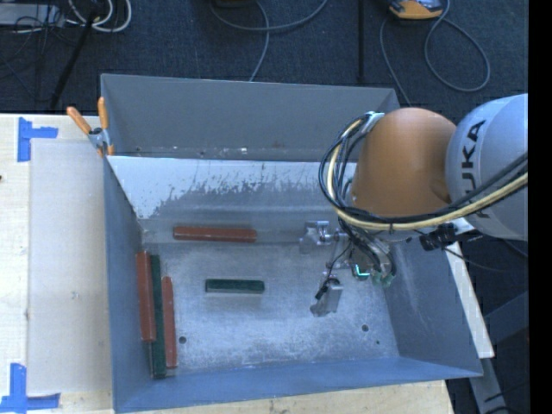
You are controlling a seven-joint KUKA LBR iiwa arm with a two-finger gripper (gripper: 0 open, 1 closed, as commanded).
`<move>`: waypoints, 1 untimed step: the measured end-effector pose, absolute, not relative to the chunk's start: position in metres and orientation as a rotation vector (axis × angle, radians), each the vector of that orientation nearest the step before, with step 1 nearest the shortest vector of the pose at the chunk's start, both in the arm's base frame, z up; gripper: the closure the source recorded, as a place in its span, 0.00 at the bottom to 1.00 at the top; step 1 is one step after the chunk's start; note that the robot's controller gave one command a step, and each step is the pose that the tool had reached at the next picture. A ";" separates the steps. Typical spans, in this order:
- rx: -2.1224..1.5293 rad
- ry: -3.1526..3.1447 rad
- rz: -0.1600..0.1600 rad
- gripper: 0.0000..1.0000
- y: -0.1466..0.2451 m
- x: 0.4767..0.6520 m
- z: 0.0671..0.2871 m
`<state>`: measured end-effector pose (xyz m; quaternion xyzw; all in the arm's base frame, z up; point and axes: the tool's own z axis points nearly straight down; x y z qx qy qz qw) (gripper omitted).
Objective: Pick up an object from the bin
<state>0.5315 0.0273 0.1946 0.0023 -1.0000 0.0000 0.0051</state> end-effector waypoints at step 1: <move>0.209 -3.132 -0.002 0.00 0.091 0.526 0.067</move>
Offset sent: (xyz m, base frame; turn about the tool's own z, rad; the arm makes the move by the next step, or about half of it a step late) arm -0.0044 0.0623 -0.1246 -0.1204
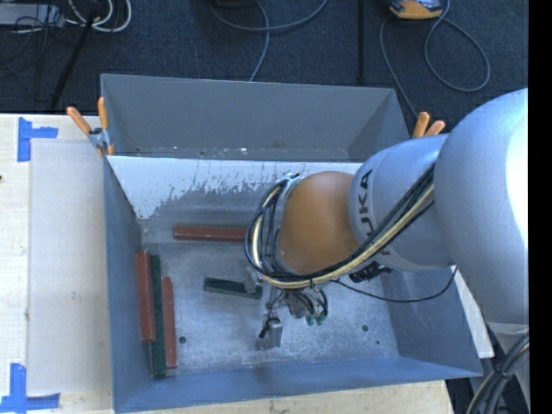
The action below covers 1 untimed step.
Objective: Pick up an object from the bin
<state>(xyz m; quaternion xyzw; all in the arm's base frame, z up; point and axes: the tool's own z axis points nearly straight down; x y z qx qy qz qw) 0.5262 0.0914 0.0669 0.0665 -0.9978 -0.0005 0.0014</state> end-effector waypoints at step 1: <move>0.091 -3.146 -0.008 0.00 0.199 0.609 0.076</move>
Offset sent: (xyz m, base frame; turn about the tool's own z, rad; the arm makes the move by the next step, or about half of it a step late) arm 0.0808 0.1022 0.0087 0.0807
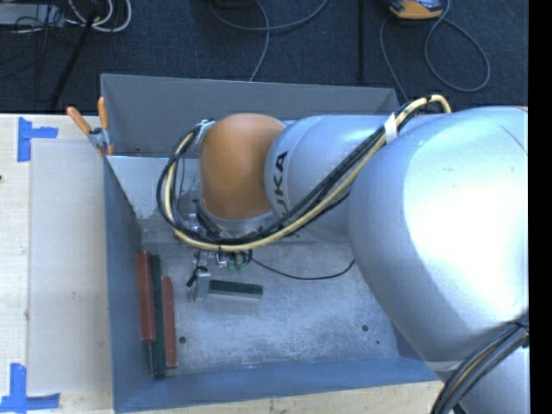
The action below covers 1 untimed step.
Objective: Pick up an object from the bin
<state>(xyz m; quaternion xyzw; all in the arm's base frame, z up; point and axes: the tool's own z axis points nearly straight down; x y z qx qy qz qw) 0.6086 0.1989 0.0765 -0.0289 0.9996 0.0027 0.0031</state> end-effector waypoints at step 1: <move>-0.327 3.128 -0.004 0.00 0.132 0.581 0.069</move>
Offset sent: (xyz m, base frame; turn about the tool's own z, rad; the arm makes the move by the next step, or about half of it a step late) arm -0.0270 -0.0648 -0.0065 -0.1531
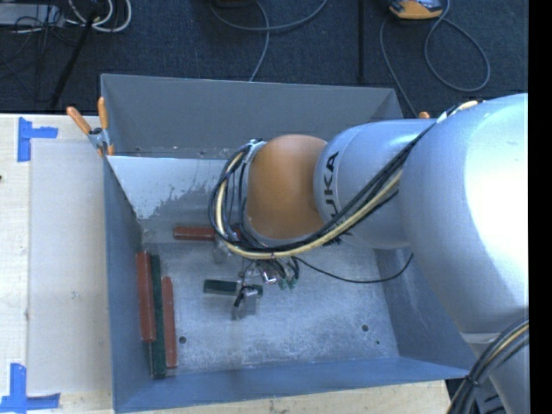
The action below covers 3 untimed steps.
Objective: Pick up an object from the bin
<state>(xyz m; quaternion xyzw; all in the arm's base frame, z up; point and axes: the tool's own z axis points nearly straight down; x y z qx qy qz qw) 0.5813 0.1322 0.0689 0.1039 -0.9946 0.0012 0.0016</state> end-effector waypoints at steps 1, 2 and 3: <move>0.325 -3.124 0.000 1.00 0.134 0.582 0.070; 0.371 -3.129 -0.001 1.00 0.128 0.597 0.185; 0.344 -3.135 -0.002 1.00 0.130 0.602 0.275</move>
Offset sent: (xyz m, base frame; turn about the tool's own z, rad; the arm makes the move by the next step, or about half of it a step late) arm 0.0000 0.0000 0.0000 0.0000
